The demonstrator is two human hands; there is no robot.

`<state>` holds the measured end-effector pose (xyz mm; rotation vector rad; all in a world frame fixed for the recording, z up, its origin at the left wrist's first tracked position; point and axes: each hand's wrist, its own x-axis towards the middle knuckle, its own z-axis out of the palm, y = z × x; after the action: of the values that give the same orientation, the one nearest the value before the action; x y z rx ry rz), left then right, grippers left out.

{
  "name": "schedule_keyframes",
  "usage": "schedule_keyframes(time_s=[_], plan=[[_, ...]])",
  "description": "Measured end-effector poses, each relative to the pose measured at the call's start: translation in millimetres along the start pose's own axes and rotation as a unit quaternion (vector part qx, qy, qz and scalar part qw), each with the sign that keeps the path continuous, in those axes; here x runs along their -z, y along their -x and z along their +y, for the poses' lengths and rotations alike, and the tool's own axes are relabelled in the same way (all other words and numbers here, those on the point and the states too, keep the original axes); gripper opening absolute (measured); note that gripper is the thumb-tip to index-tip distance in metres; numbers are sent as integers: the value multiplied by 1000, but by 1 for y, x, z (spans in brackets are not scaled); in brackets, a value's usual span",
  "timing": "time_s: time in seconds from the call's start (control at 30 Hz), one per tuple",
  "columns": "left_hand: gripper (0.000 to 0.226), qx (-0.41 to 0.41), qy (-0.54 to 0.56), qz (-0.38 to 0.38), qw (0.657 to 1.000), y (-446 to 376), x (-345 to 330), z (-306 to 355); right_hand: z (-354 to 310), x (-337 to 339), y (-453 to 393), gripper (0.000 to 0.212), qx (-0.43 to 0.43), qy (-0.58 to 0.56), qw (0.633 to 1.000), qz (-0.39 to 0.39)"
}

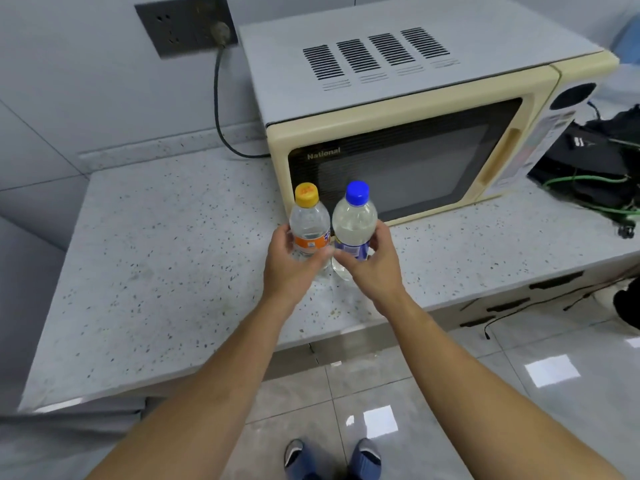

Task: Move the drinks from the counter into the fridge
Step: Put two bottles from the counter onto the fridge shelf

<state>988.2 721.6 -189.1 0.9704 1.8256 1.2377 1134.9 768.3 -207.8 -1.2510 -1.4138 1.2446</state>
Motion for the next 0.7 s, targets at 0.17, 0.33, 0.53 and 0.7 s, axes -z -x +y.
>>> schedule_keyframes(time_s=[0.17,0.33,0.53,0.7], plan=[[61,-5,33,-13,999,-8,-4,2,-1,-6,-6,66,-5,-3,1000,1],[66,-8,73,-19,997,5,7,-18,9,0,8,62,-10,11,999,32],[55,-4,161,35,986,36,28,-45,22,5,53,55,-2,28,998,52],[44,47,207,56,976,72,60,-60,14,5,83,47,-19,-26,999,26]])
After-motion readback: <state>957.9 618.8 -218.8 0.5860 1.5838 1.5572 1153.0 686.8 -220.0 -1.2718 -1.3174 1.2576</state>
